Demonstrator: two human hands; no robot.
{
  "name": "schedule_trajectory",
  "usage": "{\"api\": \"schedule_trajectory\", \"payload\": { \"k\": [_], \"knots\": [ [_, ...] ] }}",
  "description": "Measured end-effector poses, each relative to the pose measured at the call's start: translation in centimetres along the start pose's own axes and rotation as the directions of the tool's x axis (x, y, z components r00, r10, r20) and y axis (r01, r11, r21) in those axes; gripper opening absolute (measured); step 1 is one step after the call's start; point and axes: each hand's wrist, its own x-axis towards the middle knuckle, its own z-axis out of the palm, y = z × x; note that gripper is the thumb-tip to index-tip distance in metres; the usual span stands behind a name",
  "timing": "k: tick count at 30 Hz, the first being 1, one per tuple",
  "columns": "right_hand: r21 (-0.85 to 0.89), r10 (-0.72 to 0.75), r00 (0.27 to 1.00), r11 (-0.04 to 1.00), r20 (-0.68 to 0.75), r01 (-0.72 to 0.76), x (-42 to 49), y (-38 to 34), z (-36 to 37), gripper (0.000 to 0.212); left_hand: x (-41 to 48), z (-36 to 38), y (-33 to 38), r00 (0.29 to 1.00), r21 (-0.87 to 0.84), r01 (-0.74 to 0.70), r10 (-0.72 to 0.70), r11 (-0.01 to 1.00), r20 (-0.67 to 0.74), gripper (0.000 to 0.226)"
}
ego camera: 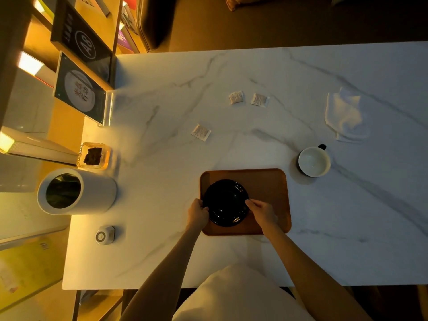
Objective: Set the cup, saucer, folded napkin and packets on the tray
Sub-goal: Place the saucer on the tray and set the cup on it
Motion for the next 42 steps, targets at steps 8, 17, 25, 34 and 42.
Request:
{"api": "schedule_trajectory", "payload": {
  "k": [8,17,25,34,42],
  "knots": [
    [0.11,-0.137,0.988,0.986,0.076,0.128,-0.6,-0.6,-3.5,0.039,-2.1,2.2,5.0,0.953,0.454,-0.094,0.212,0.886,-0.216,0.029],
    [0.244,-0.071,0.968,0.961,-0.243,0.132,1.1,3.6,-17.1,0.021,-3.8,9.8,14.4,0.908,0.624,-0.37,0.41,0.688,0.087,0.03],
    [0.338,-0.033,0.953,0.931,-0.302,0.139,3.0,5.7,-23.7,0.024,-3.6,15.7,19.9,0.877,0.545,-0.461,0.452,0.7,0.161,0.022],
    [0.536,-0.003,0.994,0.842,-0.109,0.062,7.1,0.9,-23.0,0.053,-0.8,18.8,25.1,0.87,0.223,-0.436,0.345,0.872,0.352,0.057],
    [0.668,-0.118,0.993,0.737,-0.015,0.097,7.7,0.0,-22.3,0.042,0.0,19.3,25.5,0.8,0.119,-0.491,0.392,0.863,0.455,0.044]
  ]
}}
